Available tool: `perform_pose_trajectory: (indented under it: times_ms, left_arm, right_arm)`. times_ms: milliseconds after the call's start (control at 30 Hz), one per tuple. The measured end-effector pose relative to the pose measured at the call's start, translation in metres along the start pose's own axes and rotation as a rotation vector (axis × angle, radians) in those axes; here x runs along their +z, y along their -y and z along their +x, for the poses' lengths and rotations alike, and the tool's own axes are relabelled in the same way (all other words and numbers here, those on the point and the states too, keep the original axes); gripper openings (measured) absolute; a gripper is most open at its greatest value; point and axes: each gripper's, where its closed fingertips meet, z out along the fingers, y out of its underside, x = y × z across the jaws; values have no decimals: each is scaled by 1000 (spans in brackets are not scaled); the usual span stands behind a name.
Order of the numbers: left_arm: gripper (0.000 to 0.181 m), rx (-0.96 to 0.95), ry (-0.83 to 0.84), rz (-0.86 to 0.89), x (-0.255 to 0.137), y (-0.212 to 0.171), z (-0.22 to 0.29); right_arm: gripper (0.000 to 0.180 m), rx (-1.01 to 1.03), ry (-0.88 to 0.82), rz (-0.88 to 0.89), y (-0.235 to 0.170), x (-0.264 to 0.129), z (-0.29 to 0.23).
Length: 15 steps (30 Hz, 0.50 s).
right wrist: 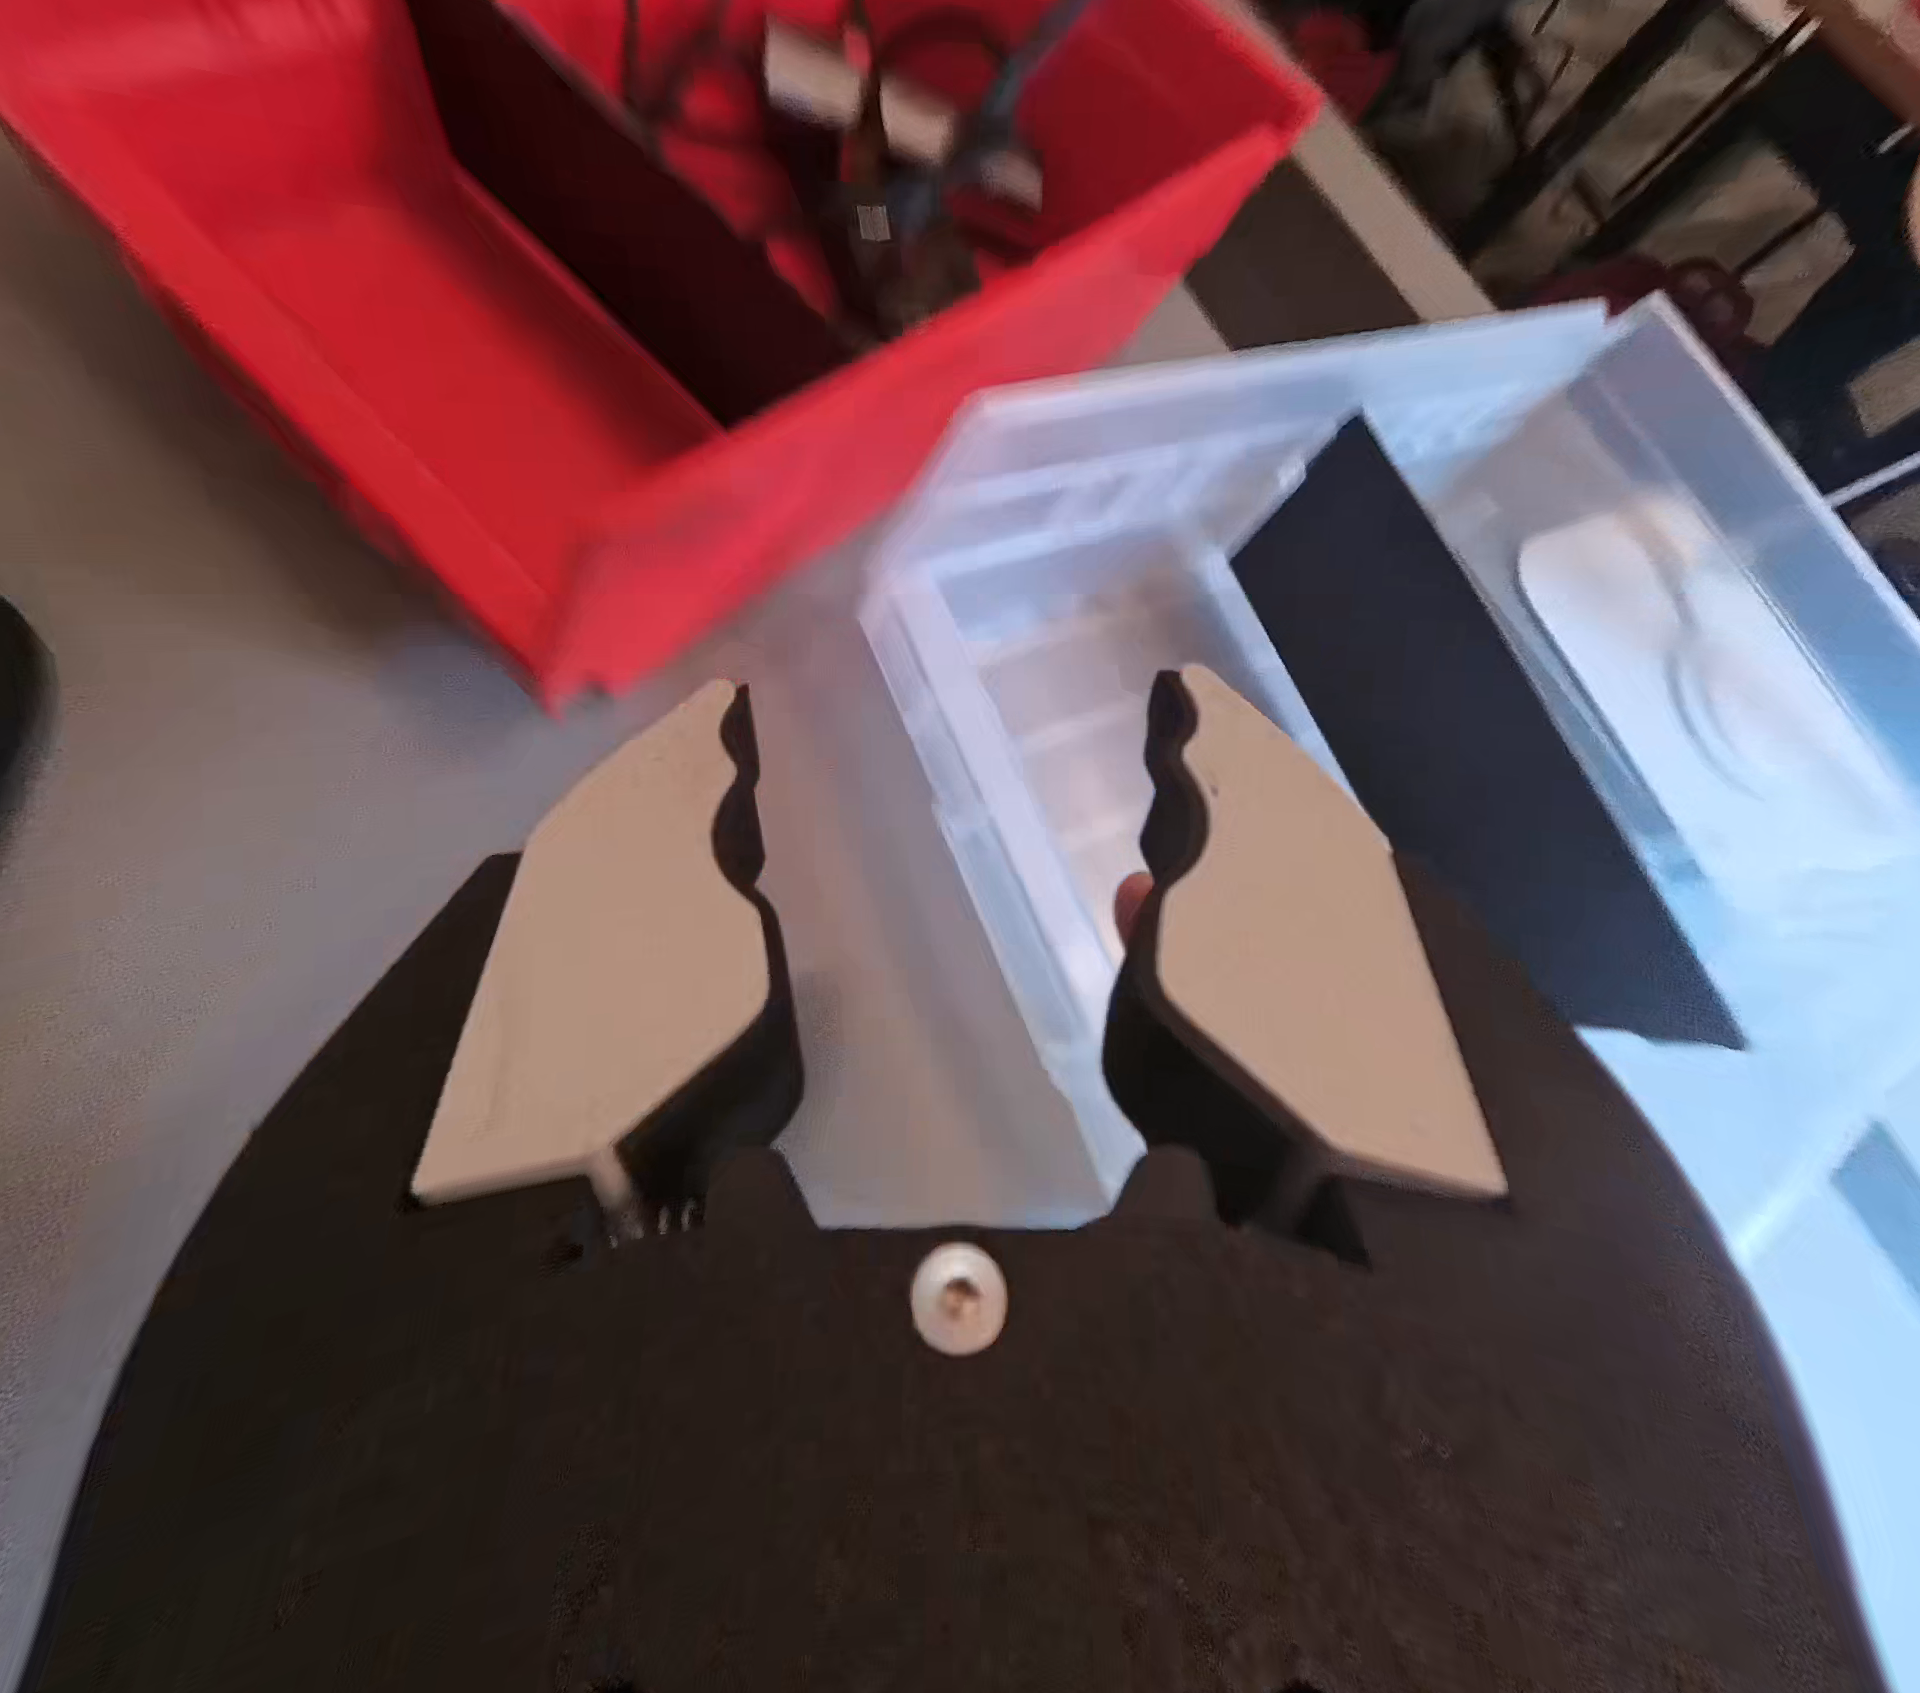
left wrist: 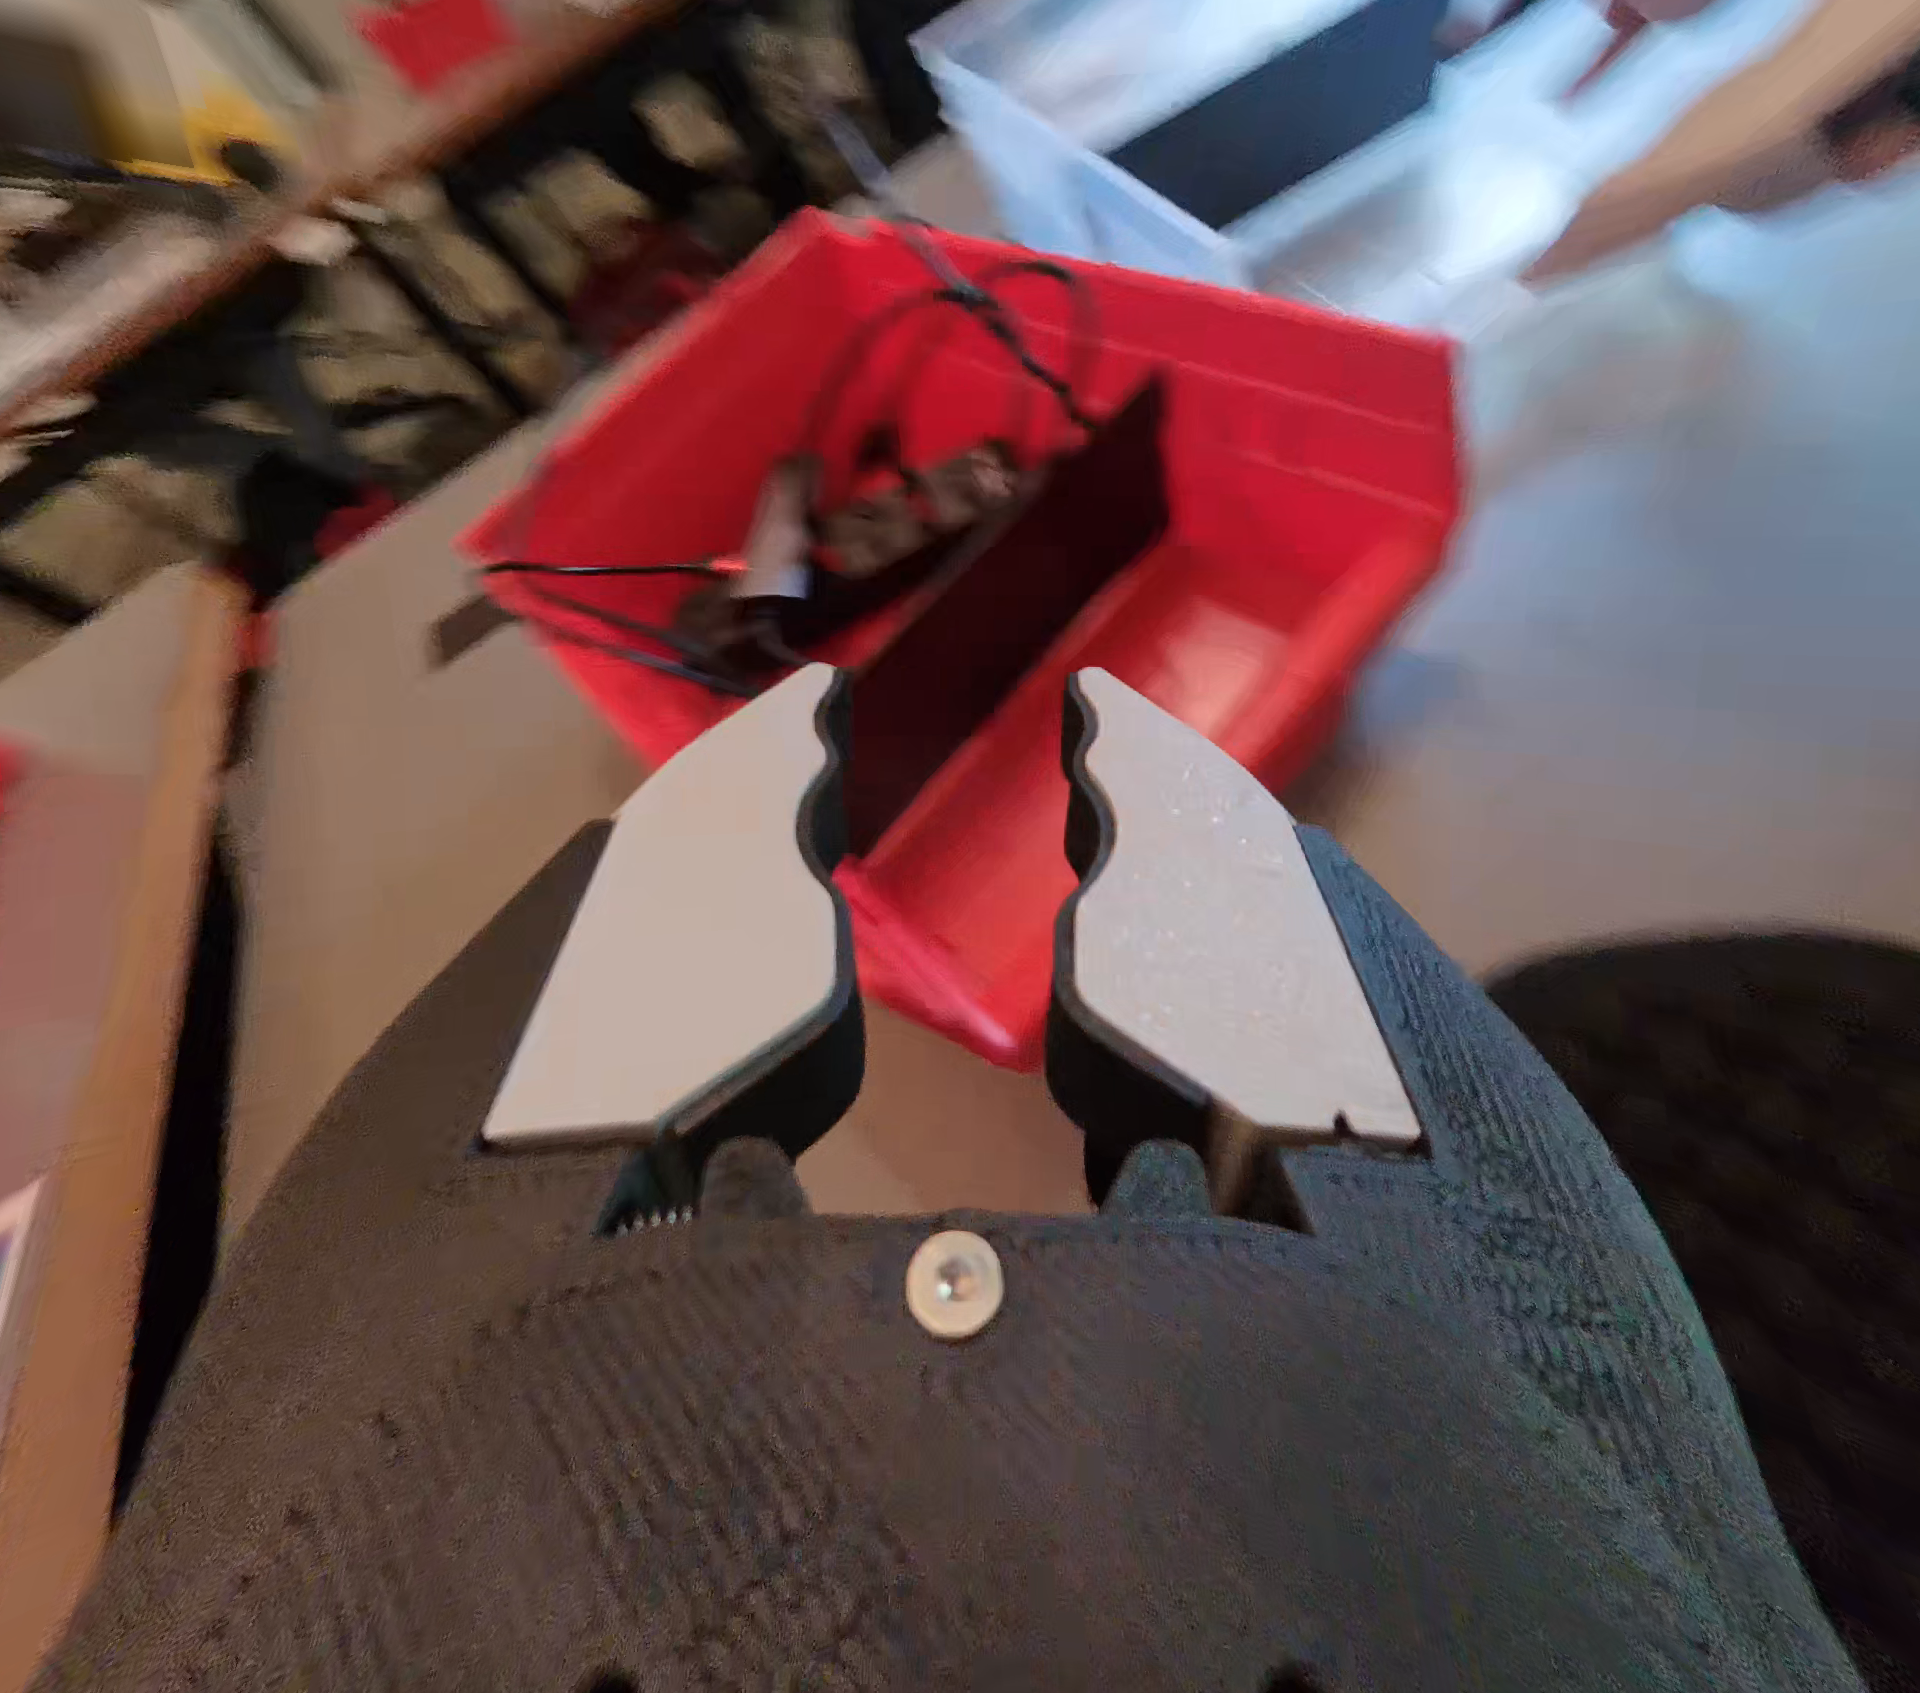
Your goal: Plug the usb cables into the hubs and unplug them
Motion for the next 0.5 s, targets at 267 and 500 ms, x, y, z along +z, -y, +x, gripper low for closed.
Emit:
perform_pose_trajectory:
  times_ms: [267,500]
  left_arm:
    - [39,367,-357,-539,81,-87,81]
    - [35,391,-308,-386,87,-82,90]
  right_arm:
    - [42,-278,17,-325,-84,39,22]
    - [37,-290,-112,-310,-138,-68,18]
